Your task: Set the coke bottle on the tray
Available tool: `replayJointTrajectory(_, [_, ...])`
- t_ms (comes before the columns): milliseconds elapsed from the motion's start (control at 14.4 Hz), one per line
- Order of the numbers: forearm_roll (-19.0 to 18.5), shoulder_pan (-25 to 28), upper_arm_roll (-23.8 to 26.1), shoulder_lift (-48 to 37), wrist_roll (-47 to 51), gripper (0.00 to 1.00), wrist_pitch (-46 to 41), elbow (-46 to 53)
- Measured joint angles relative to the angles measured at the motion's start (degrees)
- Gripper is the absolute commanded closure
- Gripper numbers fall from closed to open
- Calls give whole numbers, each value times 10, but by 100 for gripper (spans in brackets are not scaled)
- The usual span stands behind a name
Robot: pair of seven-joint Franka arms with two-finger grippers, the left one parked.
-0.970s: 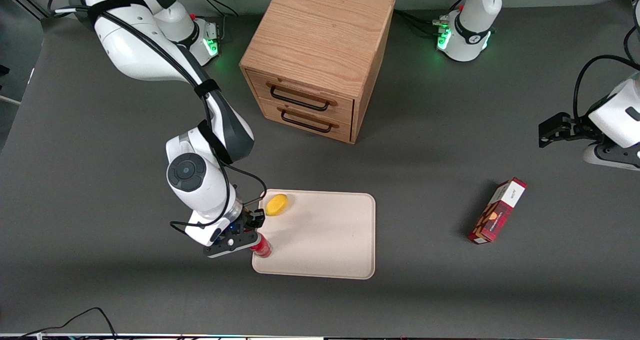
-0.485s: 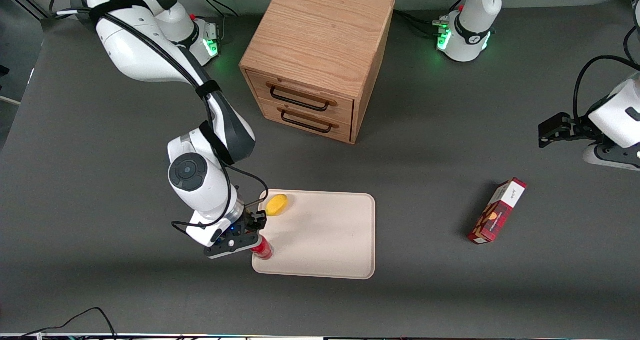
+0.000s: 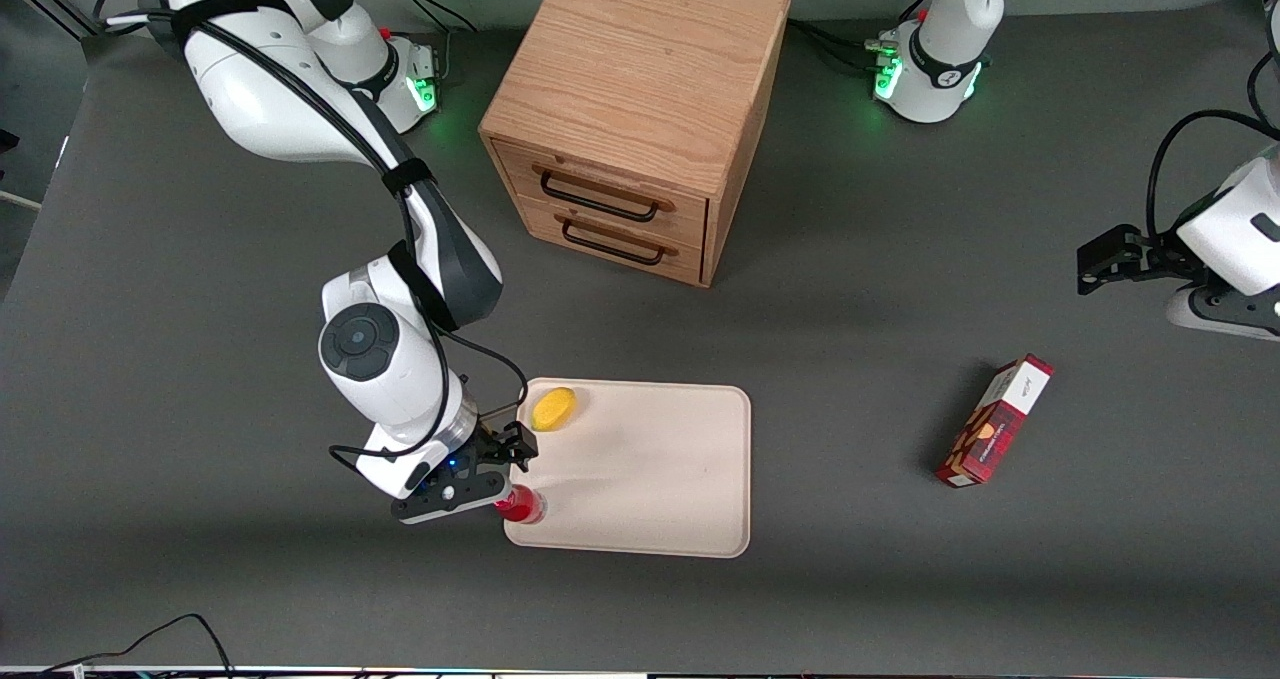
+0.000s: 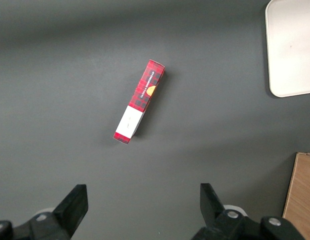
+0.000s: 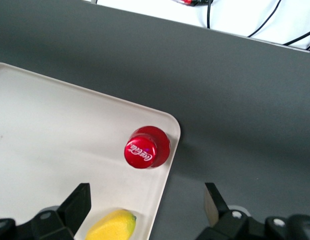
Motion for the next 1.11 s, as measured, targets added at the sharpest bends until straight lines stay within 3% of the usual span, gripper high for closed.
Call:
replayJointTrajectory(347, [7,-36,4,-79,2,0,-151,-11])
replayJointTrajectory(624, [68,-106,10,-175,-3,0,-279,-40])
replayJointTrajectory(832, [81,-178,26,-260,-38,0,-297,-103])
replayJointTrajectory(1109, [82,-202,29,-361,-42,0,-300,-195])
